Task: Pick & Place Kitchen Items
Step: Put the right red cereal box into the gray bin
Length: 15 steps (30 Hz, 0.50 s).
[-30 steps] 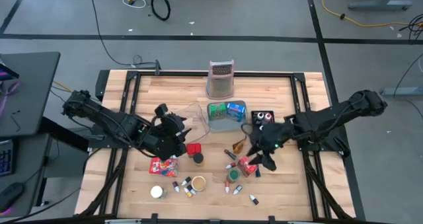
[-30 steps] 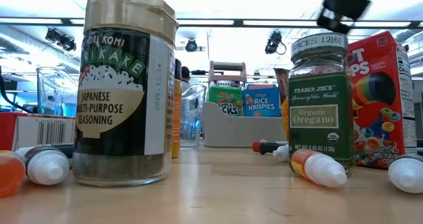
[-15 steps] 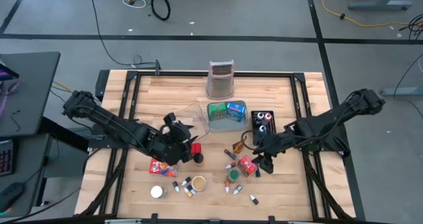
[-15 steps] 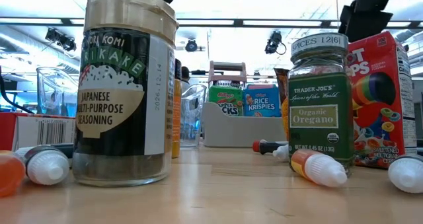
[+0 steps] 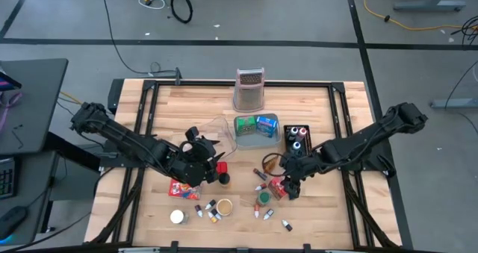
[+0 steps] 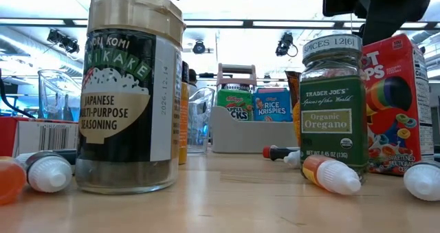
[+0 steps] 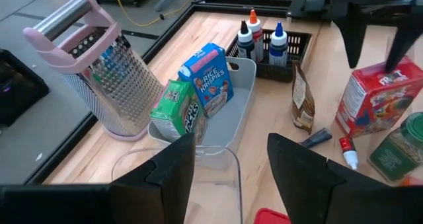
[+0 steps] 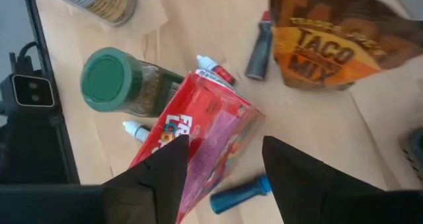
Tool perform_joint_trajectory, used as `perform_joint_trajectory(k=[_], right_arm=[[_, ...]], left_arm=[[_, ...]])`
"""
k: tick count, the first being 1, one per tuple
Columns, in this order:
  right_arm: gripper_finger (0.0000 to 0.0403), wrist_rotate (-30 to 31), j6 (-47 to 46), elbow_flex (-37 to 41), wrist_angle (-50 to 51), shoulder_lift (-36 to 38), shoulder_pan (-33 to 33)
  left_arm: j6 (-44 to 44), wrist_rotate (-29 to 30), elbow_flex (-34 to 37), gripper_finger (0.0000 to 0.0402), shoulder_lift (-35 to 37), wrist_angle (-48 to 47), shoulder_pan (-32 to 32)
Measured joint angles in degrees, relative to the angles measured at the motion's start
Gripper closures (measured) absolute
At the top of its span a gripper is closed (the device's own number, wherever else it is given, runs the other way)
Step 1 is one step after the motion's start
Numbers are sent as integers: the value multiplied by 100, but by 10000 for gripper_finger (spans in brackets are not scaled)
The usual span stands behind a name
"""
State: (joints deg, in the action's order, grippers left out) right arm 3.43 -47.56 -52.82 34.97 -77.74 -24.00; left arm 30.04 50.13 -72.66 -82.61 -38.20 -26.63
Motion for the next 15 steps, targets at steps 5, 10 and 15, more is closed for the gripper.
perform_joint_trajectory(k=[5, 10, 15], right_arm=[[199, 0, 340, -15, -93, -143, -1], [214, -87, 757, -13, -162, -145, -1], [258, -341, 1327, -11, -163, -145, 1]], left_arm=[[-35, 0, -2, 203, 0, -2, 0], [-38, 0, -2, 203, 0, -2, 0], [-36, 0, -2, 203, 0, 0, 0]])
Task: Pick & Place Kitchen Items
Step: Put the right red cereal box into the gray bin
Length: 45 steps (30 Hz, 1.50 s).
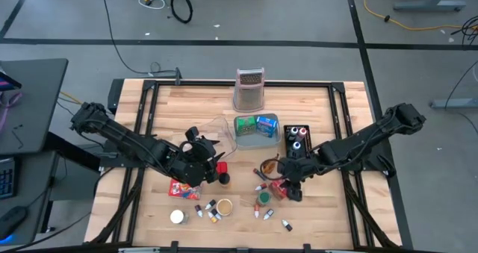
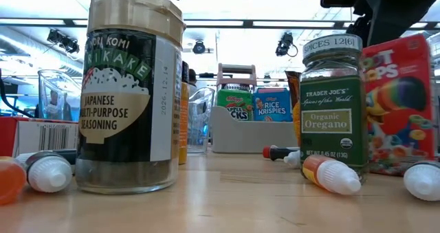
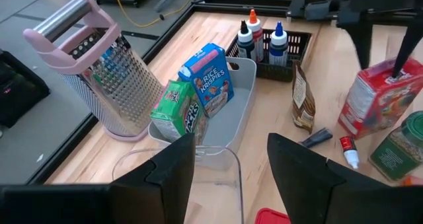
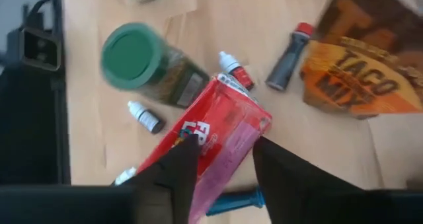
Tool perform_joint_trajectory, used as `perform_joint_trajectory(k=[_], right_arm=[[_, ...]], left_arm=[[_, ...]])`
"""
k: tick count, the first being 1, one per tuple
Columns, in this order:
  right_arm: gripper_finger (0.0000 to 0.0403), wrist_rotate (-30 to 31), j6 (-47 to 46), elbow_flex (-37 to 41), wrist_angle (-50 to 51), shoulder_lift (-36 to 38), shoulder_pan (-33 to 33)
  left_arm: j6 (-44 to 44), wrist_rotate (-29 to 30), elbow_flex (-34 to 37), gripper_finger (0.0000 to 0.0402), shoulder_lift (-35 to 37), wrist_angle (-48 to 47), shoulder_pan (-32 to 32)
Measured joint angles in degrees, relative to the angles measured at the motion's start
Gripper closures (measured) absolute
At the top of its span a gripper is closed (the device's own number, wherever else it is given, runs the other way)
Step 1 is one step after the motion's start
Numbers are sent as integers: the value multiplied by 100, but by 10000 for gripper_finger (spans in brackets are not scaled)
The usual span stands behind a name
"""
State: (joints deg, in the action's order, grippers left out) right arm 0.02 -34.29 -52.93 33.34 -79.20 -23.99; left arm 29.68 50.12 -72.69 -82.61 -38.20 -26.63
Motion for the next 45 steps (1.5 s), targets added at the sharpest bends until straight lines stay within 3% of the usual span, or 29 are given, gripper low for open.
perform_joint_trajectory(k=[8, 10, 17, 25, 31, 37, 45], right_arm=[[380, 6, 159, 9, -84, -6, 54], [393, 2, 248, 13, -140, -9, 82], [398, -180, 1000, -253, 61, 14, 187], [399, -65, 2047, -1757, 1573, 31, 243], [399, -71, 2996, -2767, 2016, 35, 525], [400, -151, 3944, -3475, 2143, 50, 1145], [400, -741, 4684, -3195, 2150, -112, 2575]], left_arm=[[-37, -2, -1, 203, 0, 0, 0], [-100, -2, -2, 203, 0, 0, 0], [-195, -2, -2, 203, 2, 4, 0], [-403, -80, -2, 203, 2, 17, 0], [-403, -181, -2, 203, 2, 17, -1], [-403, -297, -4, 203, 7, 17, -1], [-403, -306, -4, 203, 7, 15, -2]])
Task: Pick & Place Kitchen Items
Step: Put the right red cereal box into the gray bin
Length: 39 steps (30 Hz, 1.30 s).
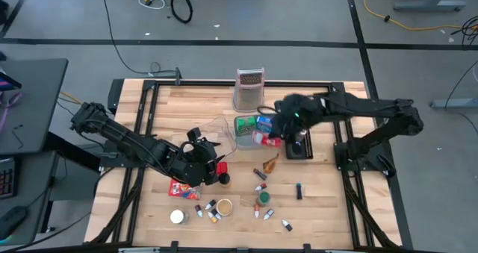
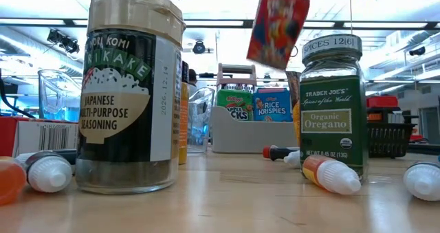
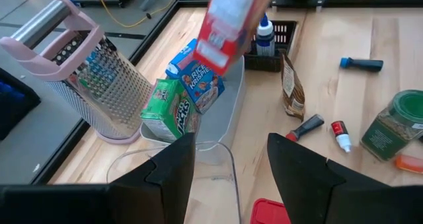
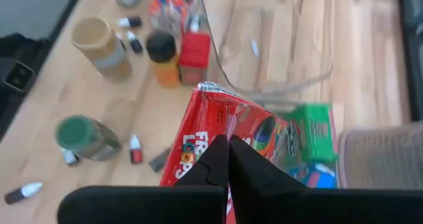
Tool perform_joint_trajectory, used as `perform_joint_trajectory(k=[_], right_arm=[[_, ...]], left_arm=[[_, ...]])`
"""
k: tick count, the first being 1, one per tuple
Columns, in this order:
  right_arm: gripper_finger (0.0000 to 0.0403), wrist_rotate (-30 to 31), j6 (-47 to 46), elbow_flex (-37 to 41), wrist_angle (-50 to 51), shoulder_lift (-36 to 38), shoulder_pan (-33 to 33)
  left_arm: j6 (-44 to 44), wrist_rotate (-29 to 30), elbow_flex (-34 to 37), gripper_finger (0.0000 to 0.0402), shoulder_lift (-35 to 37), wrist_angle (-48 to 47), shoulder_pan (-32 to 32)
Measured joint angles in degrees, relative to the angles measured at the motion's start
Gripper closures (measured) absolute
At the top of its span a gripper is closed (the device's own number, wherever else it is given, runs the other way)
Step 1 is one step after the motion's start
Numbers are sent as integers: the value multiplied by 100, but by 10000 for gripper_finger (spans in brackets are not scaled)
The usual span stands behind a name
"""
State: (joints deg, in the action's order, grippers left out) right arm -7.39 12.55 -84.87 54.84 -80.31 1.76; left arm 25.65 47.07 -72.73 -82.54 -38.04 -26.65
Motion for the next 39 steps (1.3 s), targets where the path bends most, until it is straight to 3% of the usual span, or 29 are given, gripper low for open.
perform_joint_trajectory(k=[5, 13, 23, 27, 39], right_arm=[[400, -794, 371, 431, -179, -260, 739], [400, -1129, 1005, 764, -219, -814, 1567], [399, -1173, 1400, 780, -196, -1528, 1812], [386, -1044, 1487, 782, -198, -1602, 1820], [312, 362, 1661, 780, -279, -1593, 1820]], left_arm=[[0, 0, 0, 203, 0, 1, 2], [0, 0, 0, 203, 0, -2, 0], [1, 0, 0, 203, 0, 0, 0], [1, 1, 0, 203, 0, -2, 0], [0, 0, 0, 203, 0, -4, 0]])
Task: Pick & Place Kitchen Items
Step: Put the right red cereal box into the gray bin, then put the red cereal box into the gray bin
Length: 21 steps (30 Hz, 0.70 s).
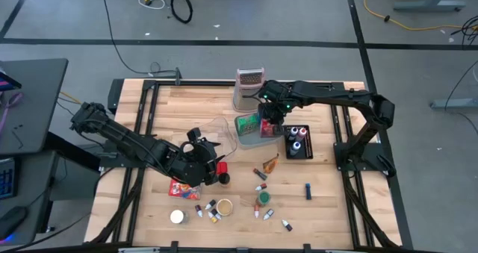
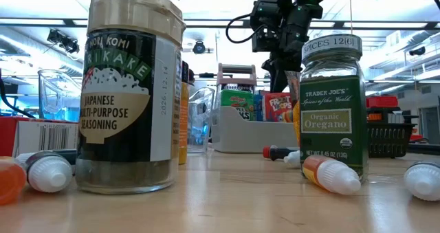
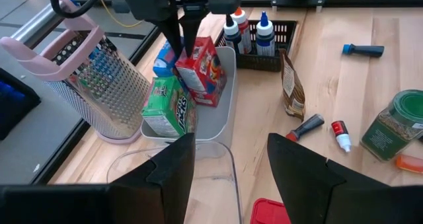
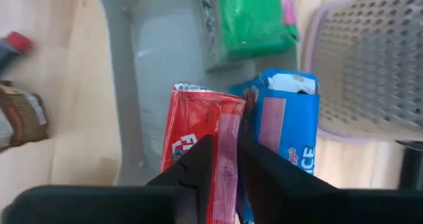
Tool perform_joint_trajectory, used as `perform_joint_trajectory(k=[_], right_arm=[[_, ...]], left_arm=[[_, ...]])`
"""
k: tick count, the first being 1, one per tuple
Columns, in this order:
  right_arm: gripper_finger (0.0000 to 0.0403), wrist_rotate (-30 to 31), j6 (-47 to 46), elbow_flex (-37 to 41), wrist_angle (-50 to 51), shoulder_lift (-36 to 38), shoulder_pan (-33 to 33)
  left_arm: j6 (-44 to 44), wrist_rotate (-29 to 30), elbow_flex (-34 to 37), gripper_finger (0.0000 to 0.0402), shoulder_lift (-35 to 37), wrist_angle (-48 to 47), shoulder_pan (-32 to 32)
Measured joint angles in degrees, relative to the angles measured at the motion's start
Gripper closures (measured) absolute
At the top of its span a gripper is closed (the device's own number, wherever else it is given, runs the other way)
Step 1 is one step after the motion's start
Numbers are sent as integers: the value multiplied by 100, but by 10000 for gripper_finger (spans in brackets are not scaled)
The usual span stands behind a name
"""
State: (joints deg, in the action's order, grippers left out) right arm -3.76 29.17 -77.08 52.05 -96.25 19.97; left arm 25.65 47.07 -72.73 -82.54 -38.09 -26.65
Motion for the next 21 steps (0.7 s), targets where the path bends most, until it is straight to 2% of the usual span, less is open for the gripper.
perform_joint_trajectory(k=[13, 21], right_arm=[[271, 59, -42, 0, 20, 169, -77], [238, 1376, -37, 0, 2, 578, -335]], left_arm=[[4, -49, 0, 203, 0, 0, 2], [251, -604, 0, 203, -1, -37, 0]])
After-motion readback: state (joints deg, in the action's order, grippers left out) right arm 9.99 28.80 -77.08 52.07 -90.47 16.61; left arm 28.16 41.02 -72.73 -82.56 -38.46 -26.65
